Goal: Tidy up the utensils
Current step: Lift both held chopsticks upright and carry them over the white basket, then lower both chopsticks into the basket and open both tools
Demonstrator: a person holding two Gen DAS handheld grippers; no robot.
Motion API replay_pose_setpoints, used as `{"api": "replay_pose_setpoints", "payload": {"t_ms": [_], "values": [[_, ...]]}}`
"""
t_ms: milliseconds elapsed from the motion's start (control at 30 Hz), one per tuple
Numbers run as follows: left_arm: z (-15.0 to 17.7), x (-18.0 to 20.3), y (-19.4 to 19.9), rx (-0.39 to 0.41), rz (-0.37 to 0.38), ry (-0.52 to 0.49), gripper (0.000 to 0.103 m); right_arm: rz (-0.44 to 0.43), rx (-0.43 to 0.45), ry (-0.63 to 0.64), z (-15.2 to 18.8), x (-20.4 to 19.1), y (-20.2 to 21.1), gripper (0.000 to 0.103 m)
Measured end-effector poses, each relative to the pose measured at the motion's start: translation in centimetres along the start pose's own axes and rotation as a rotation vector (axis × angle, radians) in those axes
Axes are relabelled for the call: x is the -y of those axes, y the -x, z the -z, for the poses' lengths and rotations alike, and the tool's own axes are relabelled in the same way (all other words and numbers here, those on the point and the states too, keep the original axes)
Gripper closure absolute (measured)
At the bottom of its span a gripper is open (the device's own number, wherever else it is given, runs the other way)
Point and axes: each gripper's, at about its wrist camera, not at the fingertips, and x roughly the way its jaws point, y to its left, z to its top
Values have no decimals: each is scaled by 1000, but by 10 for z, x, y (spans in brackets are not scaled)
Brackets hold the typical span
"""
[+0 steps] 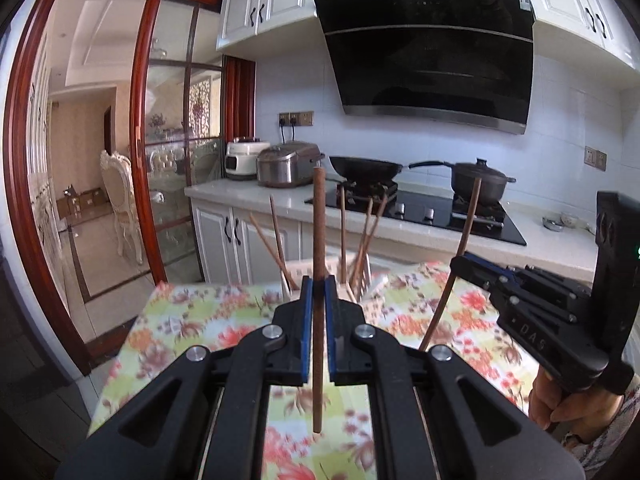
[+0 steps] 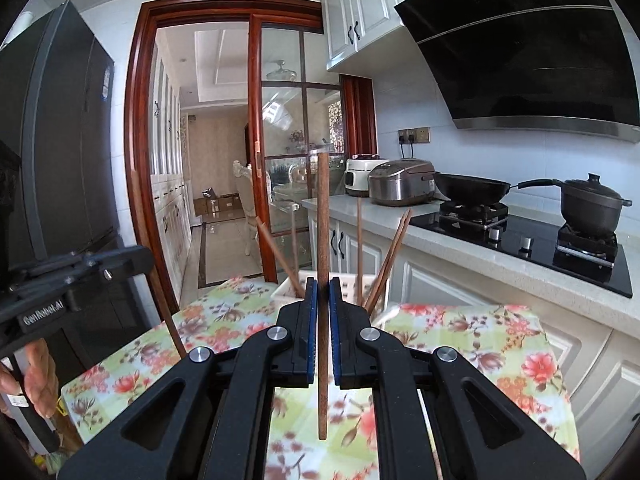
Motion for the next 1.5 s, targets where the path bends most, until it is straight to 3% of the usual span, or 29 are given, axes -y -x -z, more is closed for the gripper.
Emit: {"api": "replay_pose_setpoints", "payload": {"t_ms": [400,667,833,1000,1500], "values": [[-99,-16,-46,74,-50,60,97,70,27,-30,-66,14,-45,96],[-127,-25,-79,118,-68,100,97,126,47,-77,-90,21,-76,96],[-124,-29,-108,120,-60,133,97,177,22,-44,-85,19,-101,96],[-112,-30,-133,80,-72,134,97,151,-9,-121,-72,29,-123,96],[-63,-42,-171,-43,-89,124,97,142,-164,-86,-34,21,-159,96]]}}
